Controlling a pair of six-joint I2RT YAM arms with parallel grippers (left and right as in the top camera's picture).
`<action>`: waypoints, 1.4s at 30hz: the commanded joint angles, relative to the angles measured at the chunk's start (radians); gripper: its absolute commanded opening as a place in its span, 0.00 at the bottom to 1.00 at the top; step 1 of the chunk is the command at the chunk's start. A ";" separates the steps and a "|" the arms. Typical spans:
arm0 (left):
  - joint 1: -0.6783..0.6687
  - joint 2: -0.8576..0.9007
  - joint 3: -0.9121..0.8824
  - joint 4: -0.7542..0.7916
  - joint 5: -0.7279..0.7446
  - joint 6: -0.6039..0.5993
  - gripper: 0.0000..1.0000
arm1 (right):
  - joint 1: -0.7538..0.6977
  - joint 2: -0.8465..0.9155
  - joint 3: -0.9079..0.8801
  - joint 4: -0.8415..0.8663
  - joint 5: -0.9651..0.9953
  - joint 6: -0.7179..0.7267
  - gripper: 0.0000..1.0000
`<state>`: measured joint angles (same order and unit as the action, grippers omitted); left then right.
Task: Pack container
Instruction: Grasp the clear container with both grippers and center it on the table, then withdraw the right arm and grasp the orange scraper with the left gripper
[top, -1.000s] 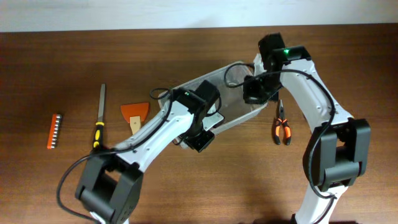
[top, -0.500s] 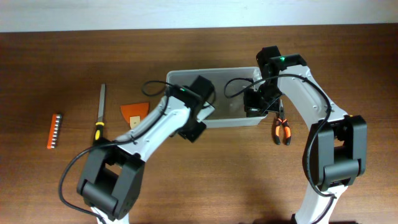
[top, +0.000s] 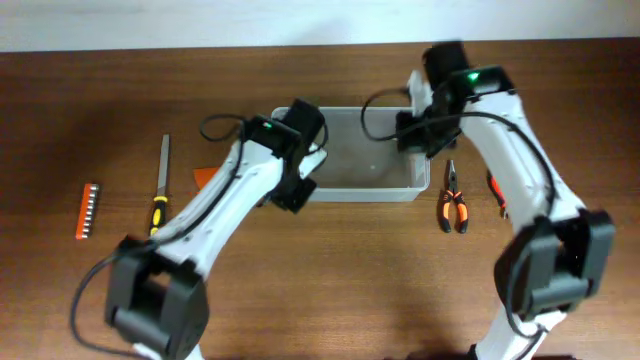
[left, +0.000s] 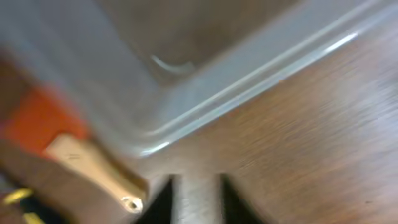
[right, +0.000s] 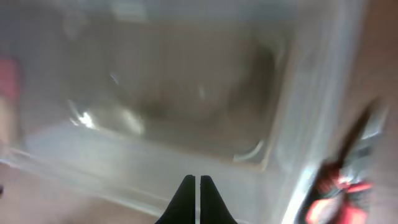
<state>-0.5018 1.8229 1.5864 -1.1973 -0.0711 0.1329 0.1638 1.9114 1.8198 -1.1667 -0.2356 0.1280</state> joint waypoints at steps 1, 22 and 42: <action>0.002 -0.175 0.087 -0.016 -0.049 -0.005 0.99 | -0.033 -0.127 0.123 -0.003 0.092 -0.011 0.04; 0.290 -0.258 -0.264 0.051 -0.109 -0.447 0.96 | -0.511 -0.282 0.214 -0.036 0.090 0.147 0.99; 0.476 0.085 -0.359 0.375 0.117 -0.335 0.99 | -0.511 -0.266 0.199 -0.177 0.091 0.146 0.99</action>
<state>-0.0475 1.8744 1.2304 -0.8383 -0.0162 -0.2573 -0.3481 1.6341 2.0243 -1.3331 -0.1501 0.2661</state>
